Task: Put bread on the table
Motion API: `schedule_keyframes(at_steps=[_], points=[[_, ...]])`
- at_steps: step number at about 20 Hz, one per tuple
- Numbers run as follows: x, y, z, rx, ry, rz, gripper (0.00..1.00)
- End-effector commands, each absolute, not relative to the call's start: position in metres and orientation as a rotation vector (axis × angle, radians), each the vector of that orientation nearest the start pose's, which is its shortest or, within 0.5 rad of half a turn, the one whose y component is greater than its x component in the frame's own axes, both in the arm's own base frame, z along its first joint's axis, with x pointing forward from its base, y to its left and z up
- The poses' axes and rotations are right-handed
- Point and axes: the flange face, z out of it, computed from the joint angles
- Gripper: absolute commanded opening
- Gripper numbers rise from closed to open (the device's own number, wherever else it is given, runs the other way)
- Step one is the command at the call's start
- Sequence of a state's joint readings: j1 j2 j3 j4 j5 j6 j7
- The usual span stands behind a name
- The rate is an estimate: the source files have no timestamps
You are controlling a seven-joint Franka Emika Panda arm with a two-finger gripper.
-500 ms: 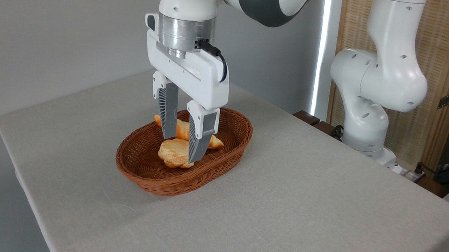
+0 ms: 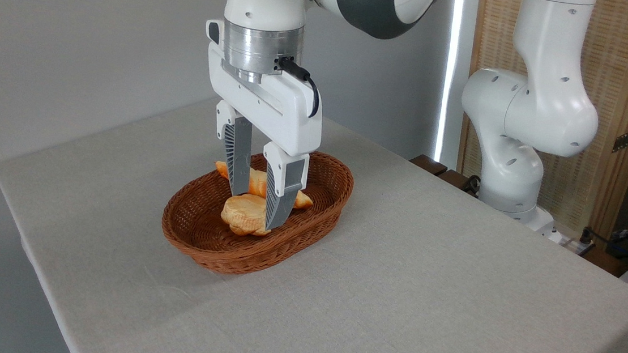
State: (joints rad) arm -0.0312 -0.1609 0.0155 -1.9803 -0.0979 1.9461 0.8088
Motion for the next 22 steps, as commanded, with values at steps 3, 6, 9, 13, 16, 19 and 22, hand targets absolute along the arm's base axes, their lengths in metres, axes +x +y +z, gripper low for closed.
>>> schedule_keyframes(at_steps=[3,6,9,13,16,19,22], points=[[0.5210,-0.0143,0.5529,-2.936,1.251,-0.249,1.00],[0.5210,-0.0143,0.5529,-2.936,1.251,-0.249,1.00],[0.5203,-0.0144,0.5521,-2.939,1.255,-0.239,1.00],[0.5194,-0.0127,0.5534,-2.941,1.252,-0.239,1.00],[0.5190,-0.0126,0.5542,-2.938,1.252,-0.240,1.00],[0.5190,-0.0126,0.5542,-2.938,1.252,-0.240,1.00],[0.5172,-0.0127,0.5524,-2.946,1.255,-0.213,1.00]])
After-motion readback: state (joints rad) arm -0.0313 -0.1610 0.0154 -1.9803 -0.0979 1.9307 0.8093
